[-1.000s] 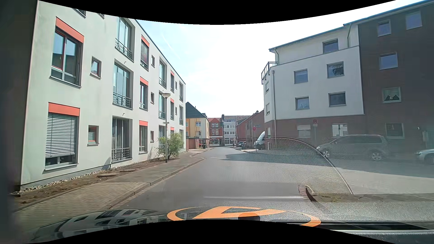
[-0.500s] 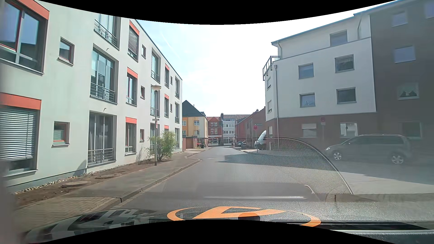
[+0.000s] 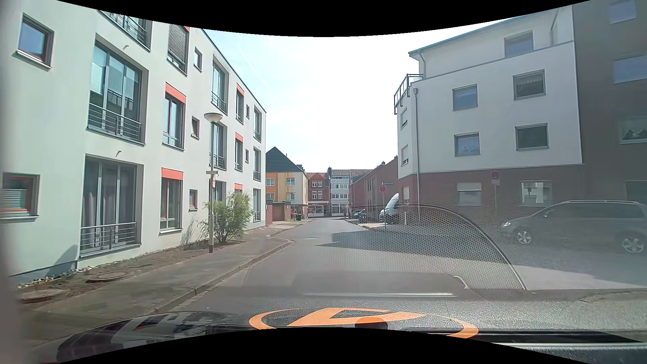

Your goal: Follow the waypoints while adhering to traffic rules and regulations

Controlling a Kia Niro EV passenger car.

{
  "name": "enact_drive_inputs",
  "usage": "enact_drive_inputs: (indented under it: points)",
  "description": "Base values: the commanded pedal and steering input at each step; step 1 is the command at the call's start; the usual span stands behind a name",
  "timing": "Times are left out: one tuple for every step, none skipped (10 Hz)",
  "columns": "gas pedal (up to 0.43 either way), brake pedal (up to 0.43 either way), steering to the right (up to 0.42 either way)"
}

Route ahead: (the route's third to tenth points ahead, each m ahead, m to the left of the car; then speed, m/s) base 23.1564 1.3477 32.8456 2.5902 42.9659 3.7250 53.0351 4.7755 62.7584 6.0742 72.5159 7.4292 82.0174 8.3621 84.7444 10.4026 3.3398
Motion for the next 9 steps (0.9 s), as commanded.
enact_drive_inputs:
  points:
    - [0.138, 0.0, 0.011]
    - [0.138, 0.0, 0.01]
    - [0.138, 0.0, 0.009]
    - [0.138, 0.0, 0.008]
    - [0.138, 0.0, 0.008]
    - [0.118, 0.0, 0.007]
    - [0.087, 0.0, 0.006]
    - [0.079, 0.0, 0.005]
    - [0.079, 0.0, 0.005]
